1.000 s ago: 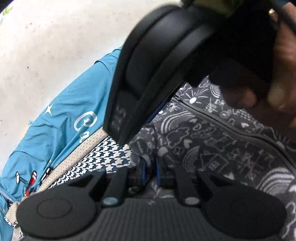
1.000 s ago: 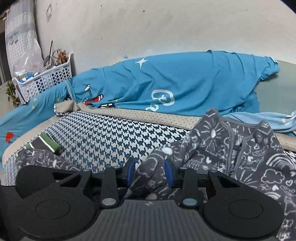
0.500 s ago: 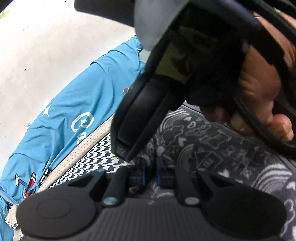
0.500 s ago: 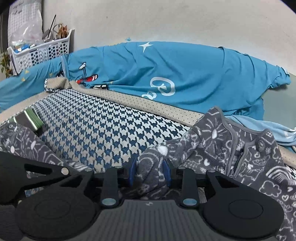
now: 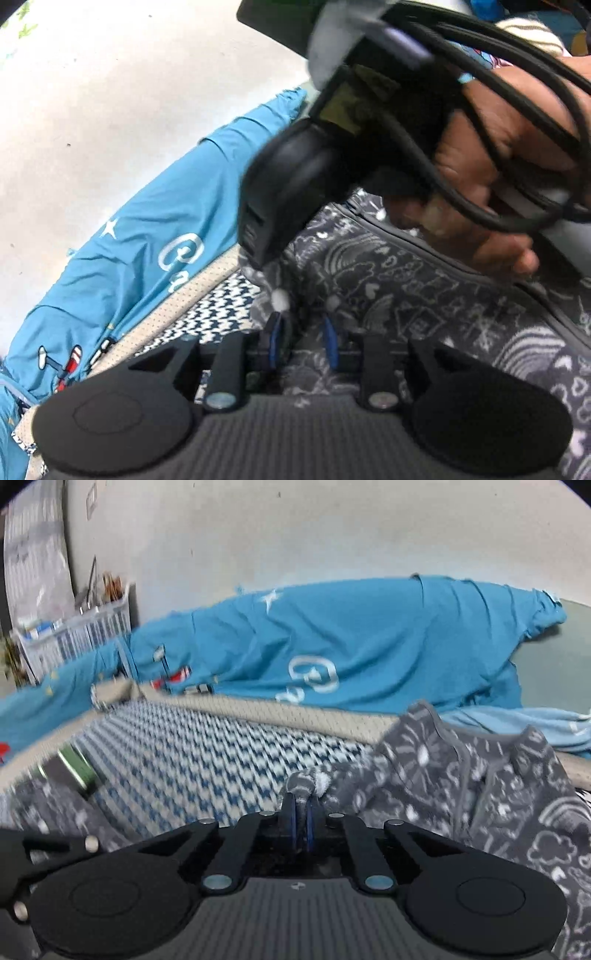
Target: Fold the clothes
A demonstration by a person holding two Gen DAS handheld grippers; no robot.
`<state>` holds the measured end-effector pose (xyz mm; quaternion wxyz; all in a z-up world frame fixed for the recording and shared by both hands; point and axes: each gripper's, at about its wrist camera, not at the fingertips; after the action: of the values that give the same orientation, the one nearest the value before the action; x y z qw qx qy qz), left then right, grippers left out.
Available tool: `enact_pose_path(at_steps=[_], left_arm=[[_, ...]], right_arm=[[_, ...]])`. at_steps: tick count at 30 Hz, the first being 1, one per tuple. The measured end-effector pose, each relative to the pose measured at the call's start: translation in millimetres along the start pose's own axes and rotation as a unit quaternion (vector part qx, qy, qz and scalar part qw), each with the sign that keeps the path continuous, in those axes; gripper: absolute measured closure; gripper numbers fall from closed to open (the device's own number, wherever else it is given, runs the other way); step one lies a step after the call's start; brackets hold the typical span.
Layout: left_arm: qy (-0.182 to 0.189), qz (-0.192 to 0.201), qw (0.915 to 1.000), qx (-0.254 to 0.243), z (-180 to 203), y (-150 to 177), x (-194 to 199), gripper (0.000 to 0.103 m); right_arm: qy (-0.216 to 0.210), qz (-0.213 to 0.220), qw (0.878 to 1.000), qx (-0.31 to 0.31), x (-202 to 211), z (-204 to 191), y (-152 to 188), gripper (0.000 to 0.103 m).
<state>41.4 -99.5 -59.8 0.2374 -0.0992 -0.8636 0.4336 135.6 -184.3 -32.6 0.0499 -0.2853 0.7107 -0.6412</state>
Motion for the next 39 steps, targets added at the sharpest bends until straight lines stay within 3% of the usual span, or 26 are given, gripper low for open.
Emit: enact_pose_path(at_steps=[6,11,13,14,16,18,24,26,29,39], left_arm=[[-0.010,0.010,0.9998,0.012,-12,0,5,0.073],[-0.015,-0.020,0.9961,0.084,-38,9,-7,0.071],[-0.015,-0.027,0.9926,0.117,-50,11,-10,0.067],[-0.013,-0.030,0.9909,0.131,-37,3,-8,0.063],[-0.015,-0.047,0.9879,0.147,-41,8,-13,0.050],[-0.016,-0.068,0.9840,0.164,-40,-6,-5,0.049],[0.001,-0.106,0.9725,0.207,-47,3,-9,0.049],[0.007,-0.123,0.9670,0.223,-51,12,-3,0.049],[0.007,-0.130,0.9656,0.225,-53,20,-2,0.046],[0.005,-0.132,0.9556,0.263,-79,25,-6,0.041]], right_arm=[[-0.025,0.040,0.998,-0.028,-16,-5,-30,0.097],[-0.032,0.043,0.998,-0.028,-36,-10,-42,0.097],[-0.030,0.039,0.998,-0.030,-44,-11,-40,0.097],[-0.028,0.037,0.998,-0.031,-49,-11,-38,0.097],[-0.020,0.033,0.999,-0.037,-59,-9,-33,0.097],[-0.010,0.024,0.999,-0.048,-71,-5,-26,0.097],[0.004,-0.023,0.998,-0.062,-105,4,4,0.096],[0.004,-0.021,0.997,-0.075,-106,9,8,0.096],[0.000,-0.021,0.995,-0.095,-101,16,8,0.094],[0.001,0.026,0.993,-0.116,-37,32,0,0.093]])
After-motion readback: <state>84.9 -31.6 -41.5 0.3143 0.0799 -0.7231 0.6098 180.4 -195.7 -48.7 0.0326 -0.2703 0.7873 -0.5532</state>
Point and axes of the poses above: each gripper's, at about its wrist camera, not at the fingertips, and x roughly against the way its jaws point, z to its right, y to its underside, and after that the axes turned 13 degrees about z, right-handed
